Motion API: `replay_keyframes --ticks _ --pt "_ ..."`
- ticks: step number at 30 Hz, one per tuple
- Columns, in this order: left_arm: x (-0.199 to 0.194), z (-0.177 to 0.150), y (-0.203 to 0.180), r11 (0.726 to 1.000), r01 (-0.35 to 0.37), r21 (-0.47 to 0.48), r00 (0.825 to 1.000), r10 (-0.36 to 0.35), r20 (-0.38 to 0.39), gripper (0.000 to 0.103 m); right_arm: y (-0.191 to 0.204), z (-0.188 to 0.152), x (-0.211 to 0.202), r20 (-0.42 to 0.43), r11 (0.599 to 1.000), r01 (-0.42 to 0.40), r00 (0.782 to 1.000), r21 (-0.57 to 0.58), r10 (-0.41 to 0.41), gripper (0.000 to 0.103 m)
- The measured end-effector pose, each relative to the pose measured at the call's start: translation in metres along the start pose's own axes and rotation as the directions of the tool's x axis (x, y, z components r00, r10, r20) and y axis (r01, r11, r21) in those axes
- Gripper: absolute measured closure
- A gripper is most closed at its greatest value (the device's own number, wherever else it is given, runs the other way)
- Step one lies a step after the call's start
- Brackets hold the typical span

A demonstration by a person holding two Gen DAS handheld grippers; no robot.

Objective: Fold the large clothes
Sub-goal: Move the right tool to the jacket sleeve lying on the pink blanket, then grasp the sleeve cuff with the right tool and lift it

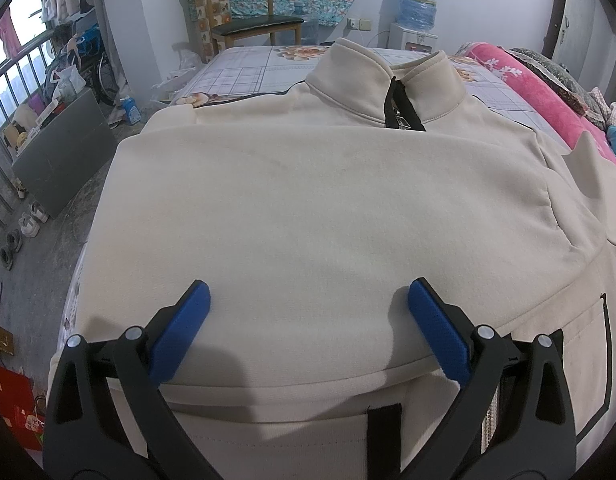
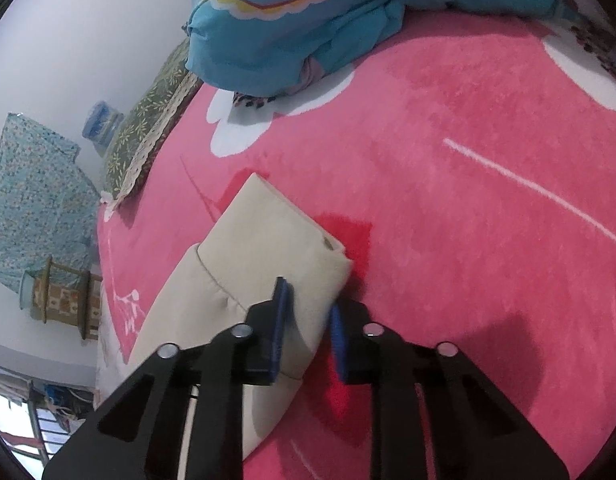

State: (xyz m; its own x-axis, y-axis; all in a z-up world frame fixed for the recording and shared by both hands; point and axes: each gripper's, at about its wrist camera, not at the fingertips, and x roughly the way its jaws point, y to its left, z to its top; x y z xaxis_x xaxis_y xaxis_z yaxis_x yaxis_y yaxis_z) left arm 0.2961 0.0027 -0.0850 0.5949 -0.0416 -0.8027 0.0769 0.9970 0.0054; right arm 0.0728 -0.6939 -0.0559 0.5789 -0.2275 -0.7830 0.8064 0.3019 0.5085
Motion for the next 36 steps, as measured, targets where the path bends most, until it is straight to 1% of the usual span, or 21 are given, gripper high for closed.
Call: replay_keyframes --ticks 3,10,17,22,27,31,35,36 --pt "0.0 0.0 0.0 1.0 0.001 0.0 1.0 -0.001 0.0 0.007 0.005 0.0 -0.006 0.021 1.0 0.004 1.0 -0.021 -0.003 0.094" --pt "0.0 0.0 0.0 1.0 0.001 0.001 1.0 -0.001 0.0 0.007 0.036 -0.002 -0.032 0.098 0.991 0.015 0.995 -0.135 -0.002 0.094" --pt "0.0 0.0 0.001 1.0 0.002 0.001 1.0 -0.002 0.0 0.007 0.072 -0.009 -0.063 0.153 0.974 -0.018 0.987 -0.225 0.054 0.094" --pt "0.0 0.0 0.0 1.0 0.002 0.001 1.0 -0.002 0.0 0.007 0.096 -0.02 -0.08 0.165 0.959 -0.044 0.982 -0.279 0.093 0.094" --pt "0.0 0.0 0.001 1.0 0.003 0.001 1.0 -0.003 0.0 0.007 0.123 -0.034 -0.102 0.166 0.934 -0.08 0.975 -0.349 0.146 0.095" --pt "0.0 0.0 0.0 1.0 0.003 0.002 1.0 -0.003 0.0 0.007 0.149 -0.051 -0.125 0.158 0.905 -0.132 0.965 -0.404 0.211 0.095" --pt "0.0 0.0 0.0 1.0 0.003 0.002 1.0 -0.003 0.0 0.007 0.181 -0.073 -0.148 0.134 0.865 -0.196 0.949 -0.462 0.286 0.095" --pt "0.0 0.0 0.0 1.0 0.003 0.002 1.0 -0.003 0.0 0.007 0.193 -0.082 -0.155 0.125 0.848 -0.215 0.942 -0.484 0.31 0.095"
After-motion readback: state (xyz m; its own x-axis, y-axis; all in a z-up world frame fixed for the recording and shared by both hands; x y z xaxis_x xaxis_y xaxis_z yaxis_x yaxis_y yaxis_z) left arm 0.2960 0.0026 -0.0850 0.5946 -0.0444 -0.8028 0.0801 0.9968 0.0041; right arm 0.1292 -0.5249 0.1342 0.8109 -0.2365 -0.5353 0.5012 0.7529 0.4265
